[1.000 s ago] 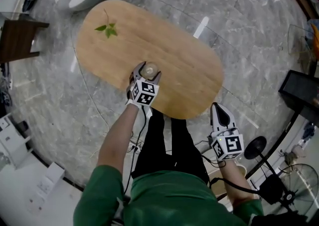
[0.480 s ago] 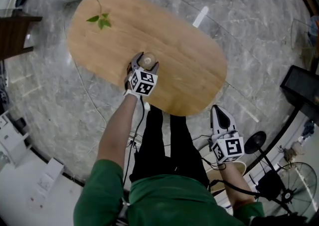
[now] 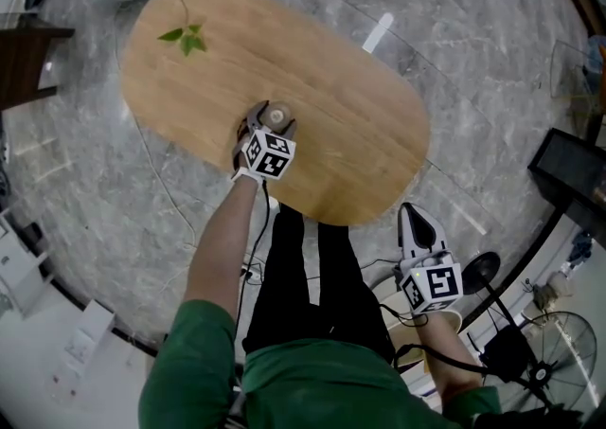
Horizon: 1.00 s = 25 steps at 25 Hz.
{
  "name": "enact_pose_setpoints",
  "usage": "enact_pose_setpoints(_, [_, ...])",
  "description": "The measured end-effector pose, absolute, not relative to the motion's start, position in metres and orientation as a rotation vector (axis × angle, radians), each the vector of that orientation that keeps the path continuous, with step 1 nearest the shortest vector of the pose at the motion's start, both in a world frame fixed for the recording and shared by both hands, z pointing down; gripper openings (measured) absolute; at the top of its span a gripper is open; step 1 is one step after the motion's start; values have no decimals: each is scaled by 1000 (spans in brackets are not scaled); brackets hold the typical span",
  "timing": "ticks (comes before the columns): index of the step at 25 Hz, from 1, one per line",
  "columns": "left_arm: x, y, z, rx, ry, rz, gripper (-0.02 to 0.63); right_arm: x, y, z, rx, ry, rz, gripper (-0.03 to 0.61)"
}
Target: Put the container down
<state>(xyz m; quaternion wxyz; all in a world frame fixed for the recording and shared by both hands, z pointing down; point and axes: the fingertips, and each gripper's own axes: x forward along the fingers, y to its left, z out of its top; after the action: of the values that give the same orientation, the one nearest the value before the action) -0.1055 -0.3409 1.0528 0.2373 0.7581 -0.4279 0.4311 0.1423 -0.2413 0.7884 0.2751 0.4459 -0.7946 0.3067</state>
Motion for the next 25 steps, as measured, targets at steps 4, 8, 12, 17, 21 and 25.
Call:
enact_pose_setpoints(4, [-107,-341,1059,2073,-1170,1187,342,141,-239,791,1192,-2131,829,14])
enact_pose_setpoints(8, [-108,-340,1065,2060,-1179,1176,342,139,-237,794,1181,-2126,830,14])
enact_pose_setpoints(12, [-110,-341,1063,2043,-1209,1171,344,135,-238,794,1175,-2135,836,14])
enact_pose_setpoints(17, [-114,-335,1055,1990,-1212,1113,359,127,-246,786,1182,-2173,825,14])
enact_pose_setpoints(21, [-123,-322,1026,1987,-1233,1079,359,118,-253,767,1198,-2200,798,14])
enact_pose_setpoints(25, [-133,-313,969,2012,-1265,1014,359,110,-273,728,1233,-2243,733,14])
